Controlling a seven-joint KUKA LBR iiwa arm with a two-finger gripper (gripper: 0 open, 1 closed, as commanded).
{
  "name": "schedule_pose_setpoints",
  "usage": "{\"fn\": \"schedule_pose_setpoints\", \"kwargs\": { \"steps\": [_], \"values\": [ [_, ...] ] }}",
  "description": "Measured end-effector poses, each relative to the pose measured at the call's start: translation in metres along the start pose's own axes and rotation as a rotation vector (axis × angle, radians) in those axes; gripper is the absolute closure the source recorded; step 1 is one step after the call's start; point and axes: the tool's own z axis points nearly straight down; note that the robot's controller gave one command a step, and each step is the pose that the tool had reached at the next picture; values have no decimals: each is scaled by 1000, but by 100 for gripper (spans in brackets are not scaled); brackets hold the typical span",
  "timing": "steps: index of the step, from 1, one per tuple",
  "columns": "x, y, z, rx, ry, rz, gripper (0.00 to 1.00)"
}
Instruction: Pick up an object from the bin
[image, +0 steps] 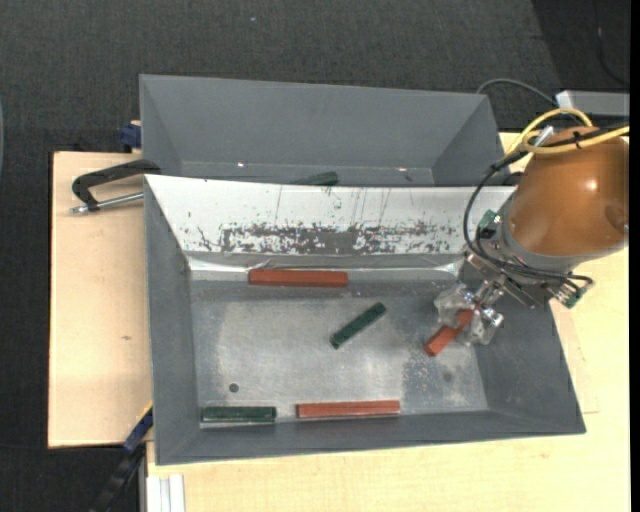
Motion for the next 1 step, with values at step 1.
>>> {"fn": "schedule_pose_setpoints", "kwargs": {
  "steps": [1],
  "values": [
    [36,-14,-111,1,0,-3,100]
  ]
}}
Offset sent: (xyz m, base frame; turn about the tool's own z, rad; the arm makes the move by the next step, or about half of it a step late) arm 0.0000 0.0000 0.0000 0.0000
